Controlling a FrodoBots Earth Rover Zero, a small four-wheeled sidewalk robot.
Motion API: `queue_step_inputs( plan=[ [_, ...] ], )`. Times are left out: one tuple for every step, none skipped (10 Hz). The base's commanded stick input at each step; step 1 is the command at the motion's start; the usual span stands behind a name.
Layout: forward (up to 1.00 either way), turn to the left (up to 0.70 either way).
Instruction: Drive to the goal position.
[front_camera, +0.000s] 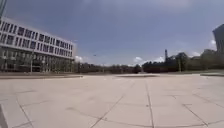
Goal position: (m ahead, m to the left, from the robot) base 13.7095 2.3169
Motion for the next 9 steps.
queue_step_inputs(
  plan=[
    [0.5,0.01],
    [0.5,0.01],
    [0.5,0.01],
    [0.5,0.01],
    [0.5,0.01],
    [0.5,0.01],
    [0.5,0.01],
    [0.5,0.01],
    [0.5,0.01]
  ],
)
